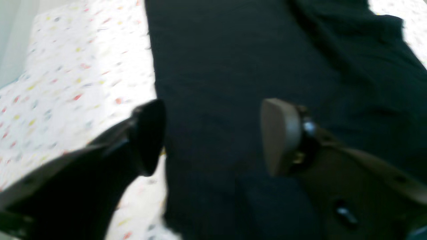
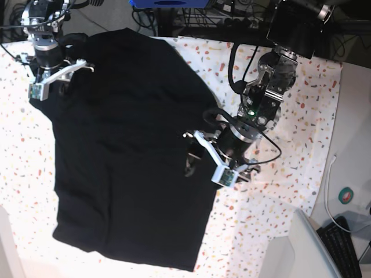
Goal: Layout the t-shirt on the table in an organized manner, then fold the t-shirt properly
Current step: 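Pinch the shirt side with the left gripper and tug it outward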
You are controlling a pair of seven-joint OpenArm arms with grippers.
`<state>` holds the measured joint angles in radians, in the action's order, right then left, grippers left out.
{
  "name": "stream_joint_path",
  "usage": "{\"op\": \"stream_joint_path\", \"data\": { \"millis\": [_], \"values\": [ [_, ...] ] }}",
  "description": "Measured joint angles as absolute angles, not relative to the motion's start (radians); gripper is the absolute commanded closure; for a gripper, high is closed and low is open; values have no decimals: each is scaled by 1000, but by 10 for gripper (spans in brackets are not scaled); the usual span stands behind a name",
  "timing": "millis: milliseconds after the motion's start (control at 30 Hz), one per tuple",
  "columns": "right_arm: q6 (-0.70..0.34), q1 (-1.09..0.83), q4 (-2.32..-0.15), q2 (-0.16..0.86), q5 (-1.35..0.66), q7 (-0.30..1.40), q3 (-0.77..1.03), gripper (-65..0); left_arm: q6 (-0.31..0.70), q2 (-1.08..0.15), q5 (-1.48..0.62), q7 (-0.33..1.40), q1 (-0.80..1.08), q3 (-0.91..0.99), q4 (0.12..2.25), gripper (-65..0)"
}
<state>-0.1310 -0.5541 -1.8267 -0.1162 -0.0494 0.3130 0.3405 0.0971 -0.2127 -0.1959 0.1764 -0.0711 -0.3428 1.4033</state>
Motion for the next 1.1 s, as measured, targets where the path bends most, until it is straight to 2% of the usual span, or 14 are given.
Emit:
{"op": "stream_joint_path", "data": {
  "millis": [67,200,300,367,467,500,667,867,1100],
  "values": [
    [-131,-570,-1851,-110,-49,311,342,-8,97,-210,-196,178,-49,-345,1428,-462],
    [-131,-574,-1866,-81,-49,253,391,0,97,-211,-199,176,-51,-345,1436,-421],
    [-131,-574,-1866,-86,-49,255,429,0,95,-194,-196,174,-100,-356,1347,-359],
    [-131,-574,-1866,-87,-49,255,438,0,97,-172,-197,172,-147,-374,1257,-262],
    [-131,-593,-1864,-88,-48,258,434,0,91,-170,-194,174,-217,-439,1146,-35],
    [-130,-598,-1856,-87,-45,258,418,0,91,-170,-196,175,-232,-459,1124,0],
    [-140,-596,-1810,-88,-52,377,355,0,91,-164,-196,173,-249,-516,1064,0],
    [-134,-552,-1665,-68,-49,394,360,0,90,-167,-196,173,-249,-525,987,0],
    [-134,-405,-1446,8,-55,357,369,0,96,-219,-202,159,-162,-529,1032,0]
  ]
}}
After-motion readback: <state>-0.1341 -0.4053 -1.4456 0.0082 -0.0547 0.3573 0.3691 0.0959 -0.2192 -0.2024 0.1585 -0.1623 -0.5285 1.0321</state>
